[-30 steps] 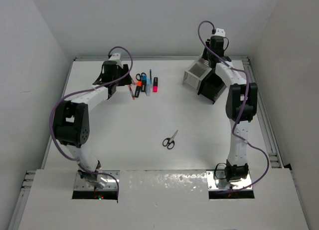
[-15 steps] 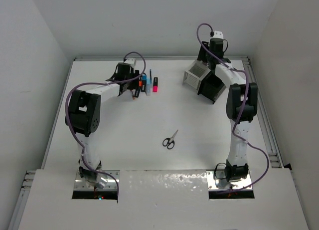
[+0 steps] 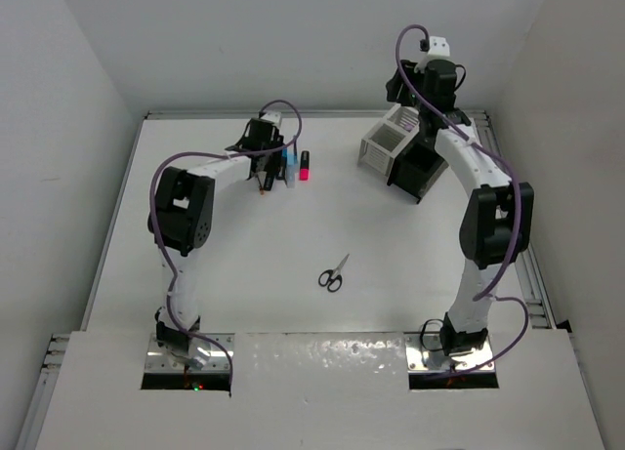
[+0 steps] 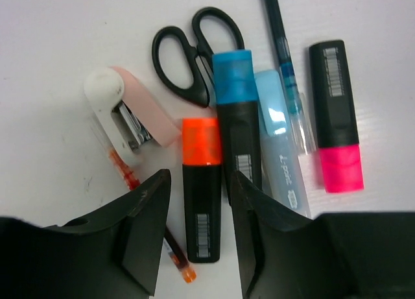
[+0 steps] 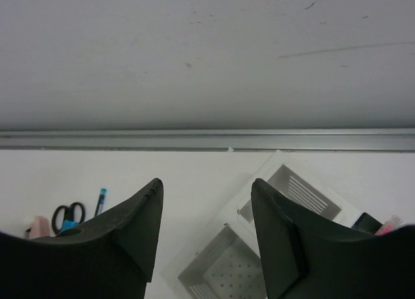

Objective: Sort the stationery into containers
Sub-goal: Pick up the pen from the center of the board.

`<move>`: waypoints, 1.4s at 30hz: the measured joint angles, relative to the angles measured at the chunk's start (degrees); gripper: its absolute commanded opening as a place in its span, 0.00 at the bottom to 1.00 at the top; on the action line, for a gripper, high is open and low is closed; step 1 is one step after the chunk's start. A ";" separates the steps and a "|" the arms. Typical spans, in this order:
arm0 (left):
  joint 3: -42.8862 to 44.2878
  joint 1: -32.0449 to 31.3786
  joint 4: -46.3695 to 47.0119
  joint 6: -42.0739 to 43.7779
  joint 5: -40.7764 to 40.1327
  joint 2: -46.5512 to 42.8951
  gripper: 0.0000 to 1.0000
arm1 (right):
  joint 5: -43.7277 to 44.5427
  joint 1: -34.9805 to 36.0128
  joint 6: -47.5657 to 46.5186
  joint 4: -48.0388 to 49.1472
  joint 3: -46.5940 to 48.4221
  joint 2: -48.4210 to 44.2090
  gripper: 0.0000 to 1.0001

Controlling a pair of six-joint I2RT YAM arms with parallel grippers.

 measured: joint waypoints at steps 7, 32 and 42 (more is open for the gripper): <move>2.27 -0.02 -2.60 0.24 -0.59 1.75 0.39 | -2.95 0.04 0.35 1.57 -6.01 -3.13 0.55; 2.93 0.59 -6.58 -1.07 3.04 4.48 0.32 | -5.25 0.04 0.11 2.05 -16.06 -12.13 0.55; 3.98 0.31 -8.76 -2.80 2.75 4.63 0.00 | -4.74 0.17 -1.16 3.17 -18.43 -16.48 0.55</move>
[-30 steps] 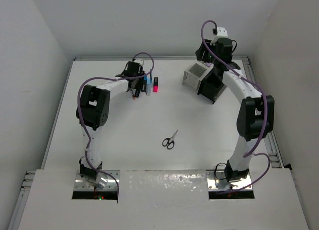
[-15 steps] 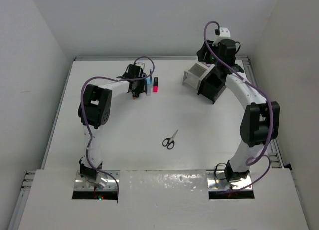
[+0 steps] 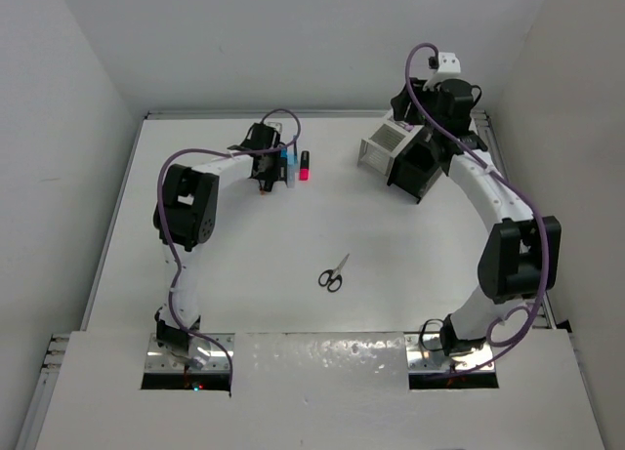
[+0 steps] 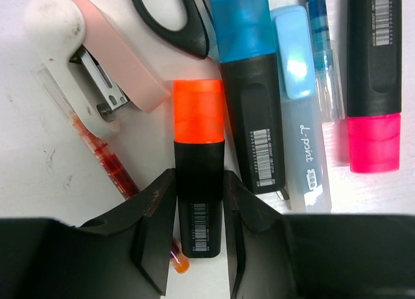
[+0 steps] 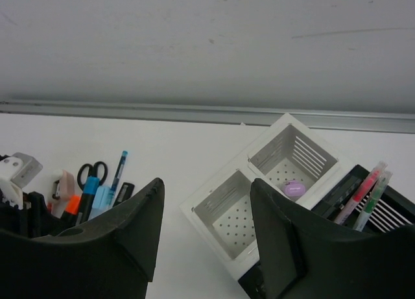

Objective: Sort the stationery into containers
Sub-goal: Pick up the pen from the center of the board.

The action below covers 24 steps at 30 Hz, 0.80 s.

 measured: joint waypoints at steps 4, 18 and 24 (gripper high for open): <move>0.83 -0.48 -1.99 0.11 -0.28 0.00 0.00 | 0.33 0.59 -0.57 0.17 -1.25 -2.10 0.55; 3.34 -1.14 -9.42 5.46 -1.81 -4.22 0.00 | -4.79 5.53 -1.07 -2.97 -2.58 -4.79 0.55; -0.57 -2.93 -6.84 12.81 -2.43 -14.25 0.00 | -9.73 9.64 3.17 -3.56 -2.25 -4.70 0.56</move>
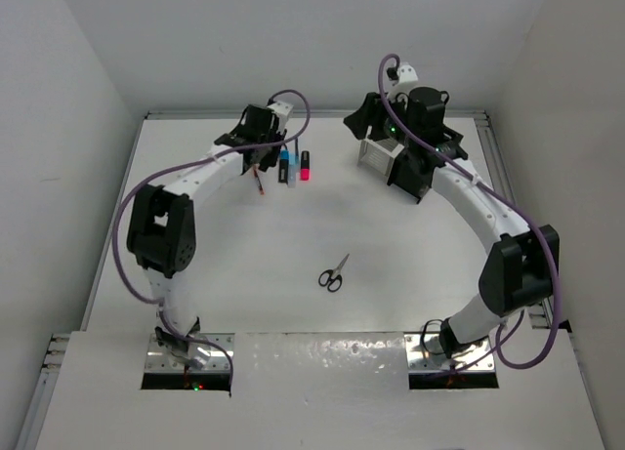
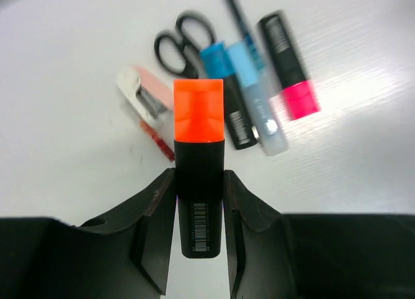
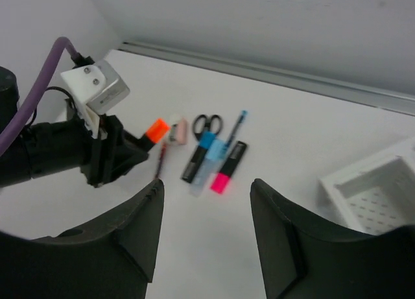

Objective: Sort the stationery into containers
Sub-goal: Pick up the pen from the center of the board, then place the pen in the storage box.

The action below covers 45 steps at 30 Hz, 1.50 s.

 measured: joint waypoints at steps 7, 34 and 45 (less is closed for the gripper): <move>-19.56 -1.66 15.89 13.09 10.60 -20.90 0.00 | -8.11 1.90 12.46 8.24 1.73 3.23 0.66; -25.99 -4.90 34.40 7.41 25.22 -25.92 0.00 | -18.64 7.56 18.64 8.09 8.44 15.21 0.00; -26.93 -4.70 38.53 -0.92 20.96 -25.92 1.00 | -5.01 0.02 13.22 0.94 12.66 15.76 0.00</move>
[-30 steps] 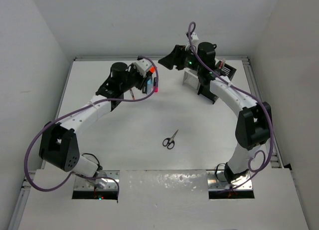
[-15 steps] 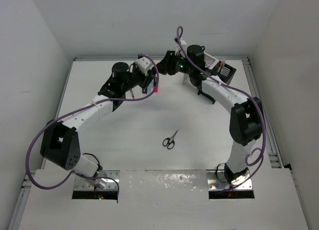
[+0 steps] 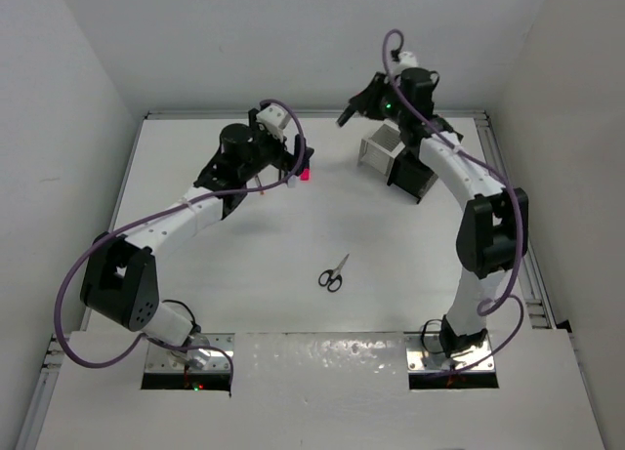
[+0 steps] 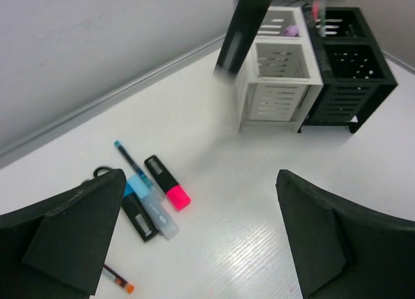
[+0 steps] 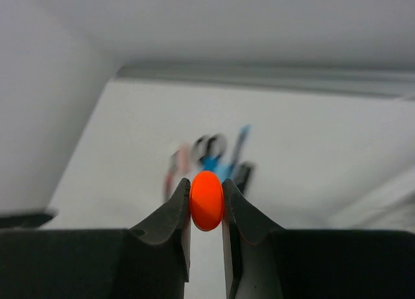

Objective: Sort the stationery into containers
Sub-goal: Place the pen in the storage box.

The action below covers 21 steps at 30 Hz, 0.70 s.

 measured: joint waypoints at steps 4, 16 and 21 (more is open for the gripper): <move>-0.50 1.14 -1.90 -2.40 -3.78 0.00 1.00 | 15.98 -6.10 -5.46 -3.37 9.42 3.15 0.00; -1.66 3.63 -8.87 -3.74 -12.11 0.11 1.00 | 39.82 -9.01 -18.14 -5.14 22.21 18.71 0.00; -1.68 4.92 -9.88 -4.55 -13.79 1.53 1.00 | 41.44 -8.90 -18.12 -5.40 17.75 19.02 0.00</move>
